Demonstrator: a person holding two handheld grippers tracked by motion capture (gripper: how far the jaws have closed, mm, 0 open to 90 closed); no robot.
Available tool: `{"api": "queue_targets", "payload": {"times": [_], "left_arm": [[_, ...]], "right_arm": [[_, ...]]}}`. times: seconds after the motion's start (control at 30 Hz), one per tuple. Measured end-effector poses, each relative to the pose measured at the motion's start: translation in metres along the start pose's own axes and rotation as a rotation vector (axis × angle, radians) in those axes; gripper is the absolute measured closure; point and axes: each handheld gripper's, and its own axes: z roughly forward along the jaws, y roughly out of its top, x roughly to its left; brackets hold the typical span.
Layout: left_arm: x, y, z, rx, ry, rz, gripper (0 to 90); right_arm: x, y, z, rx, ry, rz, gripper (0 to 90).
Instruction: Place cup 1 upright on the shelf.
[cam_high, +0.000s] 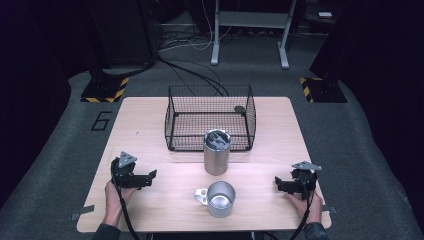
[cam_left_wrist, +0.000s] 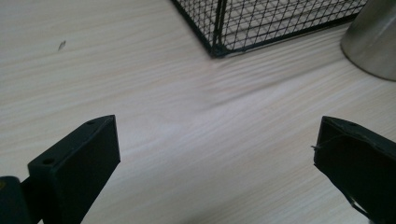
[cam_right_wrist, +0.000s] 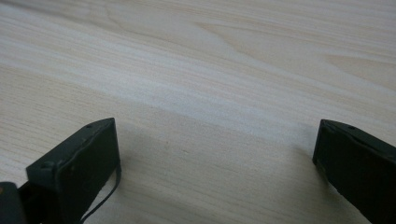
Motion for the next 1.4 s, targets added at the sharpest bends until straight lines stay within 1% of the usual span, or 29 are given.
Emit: {"api": "queue_targets", "payload": {"times": [0.03,0.07,0.1,0.13,0.17,0.2,0.23,0.37,0.43,0.47,0.53,0.57,0.67,0.7,0.73,0.83,0.87,0.9,0.93,1.0,1.17,1.2,1.37,1.4], "left_arm": [[-0.002,0.003,0.000,-0.010,-0.003,0.001,0.3],[-0.004,0.008,0.001,-0.017,-0.016,0.011,0.3],[-0.004,0.008,0.001,-0.017,-0.016,0.011,0.3],[-0.006,0.011,0.001,-0.014,-0.026,0.017,0.3],[-0.011,0.017,0.003,-0.011,-0.038,0.034,0.3],[-0.013,0.020,0.004,-0.005,-0.047,0.046,0.3],[-0.013,0.020,0.004,-0.005,-0.047,0.046,0.3],[-0.025,0.034,0.009,-0.011,-0.082,0.085,0.3],[-0.030,0.039,0.011,-0.017,-0.090,0.096,0.3],[-0.032,0.042,0.012,-0.013,-0.100,0.108,0.3],[-0.037,0.047,0.014,-0.027,-0.112,0.118,0.3],[-0.039,0.050,0.014,-0.025,-0.124,0.121,0.3],[-0.048,0.058,0.018,-0.036,-0.148,0.145,0.3],[-0.051,0.060,0.019,-0.037,-0.156,0.144,0.3],[-0.053,0.063,0.020,-0.039,-0.162,0.161,0.2],[-0.063,0.072,0.024,-0.051,-0.180,0.175,0.2],[-0.068,0.077,0.025,-0.053,-0.194,0.189,0.2],[-0.071,0.080,0.026,-0.050,-0.204,0.197,0.2],[-0.071,0.080,0.026,-0.050,-0.204,0.197,0.2],[-0.077,0.085,0.027,-0.054,-0.211,0.209,0.2],[-0.089,0.095,0.031,-0.056,-0.252,0.233,0.2],[-0.091,0.097,0.032,-0.047,-0.264,0.241,0.1],[-0.101,0.104,0.038,-0.052,-0.291,0.246,0.2],[-0.102,0.105,0.040,-0.049,-0.308,0.245,0.1]], "right_arm": [[0.000,0.000,0.000,0.000,0.003,-0.003,0.0],[-0.001,0.000,0.000,0.000,0.005,-0.001,0.0],[-0.001,0.000,0.000,0.000,0.005,-0.001,0.0],[-0.001,0.000,0.000,0.001,0.004,-0.001,0.0],[0.000,0.001,0.001,-0.001,0.004,0.007,0.0],[0.000,0.001,0.001,-0.001,0.003,0.007,0.0],[0.000,0.001,0.001,-0.001,0.003,0.007,0.0],[0.000,0.001,0.001,-0.002,0.004,0.002,0.0],[0.000,0.001,0.001,-0.002,0.006,0.001,0.0],[0.000,0.001,0.001,-0.002,0.006,0.001,0.0],[0.000,0.001,0.001,-0.002,0.006,0.001,0.0],[-0.001,0.001,0.001,-0.002,0.007,0.000,0.0],[-0.001,0.001,0.001,0.000,0.009,-0.003,0.0],[-0.001,0.001,0.001,0.000,0.009,-0.003,0.0],[-0.001,0.001,0.001,0.000,0.010,-0.004,0.0],[-0.001,0.001,0.001,0.000,0.010,-0.004,0.0],[-0.001,0.001,0.001,0.000,0.010,-0.004,0.0],[-0.001,0.001,0.001,0.000,0.009,-0.003,0.0],[-0.001,0.001,0.001,0.000,0.010,-0.003,0.0],[-0.001,0.001,0.001,-0.001,0.009,-0.003,0.0],[-0.001,0.001,0.001,0.000,0.010,-0.003,0.0],[-0.001,0.001,0.001,0.000,0.010,-0.004,0.0],[-0.001,0.001,0.001,0.000,0.010,-0.004,0.0],[-0.001,0.001,0.001,0.000,0.010,-0.004,0.0]]}}
